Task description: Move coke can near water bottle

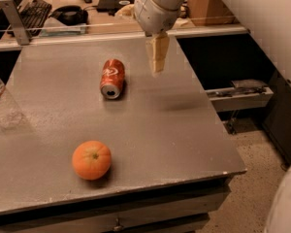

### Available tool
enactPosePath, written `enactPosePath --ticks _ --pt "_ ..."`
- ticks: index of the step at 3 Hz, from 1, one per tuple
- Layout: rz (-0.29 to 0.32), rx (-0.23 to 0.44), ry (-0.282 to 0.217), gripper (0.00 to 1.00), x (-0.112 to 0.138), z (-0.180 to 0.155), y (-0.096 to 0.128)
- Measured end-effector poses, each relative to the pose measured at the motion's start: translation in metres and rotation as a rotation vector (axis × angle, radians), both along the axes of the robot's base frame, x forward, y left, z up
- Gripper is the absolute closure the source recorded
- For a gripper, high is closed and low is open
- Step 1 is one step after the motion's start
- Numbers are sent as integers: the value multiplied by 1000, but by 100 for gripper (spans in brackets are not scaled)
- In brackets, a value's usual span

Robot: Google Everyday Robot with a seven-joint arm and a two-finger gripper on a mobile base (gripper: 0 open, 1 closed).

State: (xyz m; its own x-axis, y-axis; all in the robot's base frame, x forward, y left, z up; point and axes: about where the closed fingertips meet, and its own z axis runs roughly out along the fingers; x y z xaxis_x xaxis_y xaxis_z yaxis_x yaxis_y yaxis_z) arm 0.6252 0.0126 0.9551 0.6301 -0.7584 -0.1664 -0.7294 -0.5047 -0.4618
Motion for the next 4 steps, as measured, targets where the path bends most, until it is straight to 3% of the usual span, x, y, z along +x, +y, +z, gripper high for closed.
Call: enactPosePath --ticks 1,2,3,4 --pt "142 -81 -43 0 26 -18 30" --pt "272 -156 -55 0 36 -43 54" --pt "412 -259 -49 0 34 -73 68" --pt "484 -315 -35 0 29 -87 70"
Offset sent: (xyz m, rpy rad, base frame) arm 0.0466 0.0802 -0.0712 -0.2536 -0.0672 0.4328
